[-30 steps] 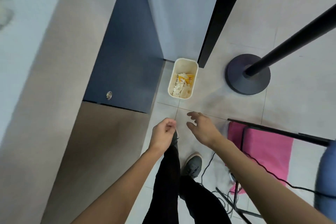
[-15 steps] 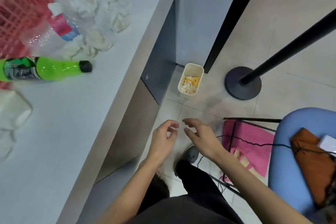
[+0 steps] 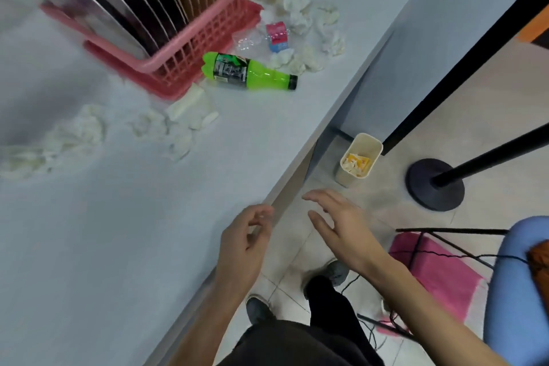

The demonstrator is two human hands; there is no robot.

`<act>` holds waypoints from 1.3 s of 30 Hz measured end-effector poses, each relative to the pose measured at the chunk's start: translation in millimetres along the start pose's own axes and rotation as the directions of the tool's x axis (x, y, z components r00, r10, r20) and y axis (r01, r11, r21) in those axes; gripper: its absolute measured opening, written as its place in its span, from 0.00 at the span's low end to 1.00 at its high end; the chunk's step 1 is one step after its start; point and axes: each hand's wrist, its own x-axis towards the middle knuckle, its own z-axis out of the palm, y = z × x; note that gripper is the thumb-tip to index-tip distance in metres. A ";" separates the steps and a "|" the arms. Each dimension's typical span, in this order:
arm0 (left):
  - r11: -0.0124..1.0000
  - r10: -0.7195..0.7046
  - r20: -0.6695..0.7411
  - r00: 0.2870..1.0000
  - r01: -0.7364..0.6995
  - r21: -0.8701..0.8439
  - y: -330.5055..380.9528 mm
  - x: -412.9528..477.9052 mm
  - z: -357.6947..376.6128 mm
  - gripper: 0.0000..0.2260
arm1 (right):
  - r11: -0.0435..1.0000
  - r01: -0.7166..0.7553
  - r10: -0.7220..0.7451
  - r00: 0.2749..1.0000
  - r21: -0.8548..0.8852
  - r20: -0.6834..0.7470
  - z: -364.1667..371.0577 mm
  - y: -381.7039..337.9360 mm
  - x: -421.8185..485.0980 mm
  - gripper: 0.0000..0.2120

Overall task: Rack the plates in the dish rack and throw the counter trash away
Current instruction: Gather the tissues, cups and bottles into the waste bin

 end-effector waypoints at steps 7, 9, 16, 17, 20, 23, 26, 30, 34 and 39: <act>0.999 -0.023 -0.143 0.989 0.017 -0.041 -16.1 -40.7 -84.0 0.11 | 0.988 0.155 -0.155 0.984 0.003 0.086 50.8 -78.4 7.4 0.15; 0.999 -0.032 -0.181 0.983 0.025 -0.041 -16.9 -44.8 -102.3 0.10 | 0.982 0.188 -0.188 0.976 0.014 0.114 61.1 -93.7 11.9 0.14; 1.000 -0.014 -0.253 0.967 0.010 -0.017 -19.8 -46.5 -156.2 0.11 | 0.965 0.261 -0.254 0.946 -0.007 0.200 79.0 -131.5 43.2 0.14; 1.000 -0.008 -0.258 0.966 0.006 -0.010 -21.8 -45.3 -161.8 0.11 | 0.963 0.268 -0.258 0.944 -0.022 0.208 79.9 -135.0 52.3 0.14; 1.000 0.003 -0.264 0.965 0.001 0.014 -28.0 -36.3 -173.9 0.11 | 0.953 0.281 -0.251 0.942 -0.114 0.221 83.1 -143.6 87.4 0.17; 0.997 0.030 -0.230 0.973 -0.013 0.072 -35.4 -16.9 -182.0 0.11 | 0.890 0.319 -0.251 0.939 -0.325 0.235 86.6 -153.5 124.9 0.20; 0.986 0.073 -0.196 0.978 -0.041 0.160 -40.2 10.2 -191.5 0.11 | 0.821 0.338 -0.246 0.937 -0.461 0.248 90.0 -162.8 156.4 0.23; 0.951 0.133 -0.183 0.974 -0.073 0.299 -36.6 54.7 -205.0 0.11 | 0.746 0.339 -0.205 0.936 -0.573 0.286 99.6 -166.8 184.4 0.26; 0.857 0.220 -0.129 0.967 -0.128 0.499 -30.4 105.8 -210.5 0.18 | 0.745 0.338 -0.186 0.933 -0.575 0.308 108.7 -162.5 193.2 0.18; 0.619 0.240 0.027 0.970 -0.174 0.765 -20.5 161.2 -208.8 0.30 | 0.767 0.358 -0.217 0.926 -0.533 0.310 110.9 -151.1 196.6 0.10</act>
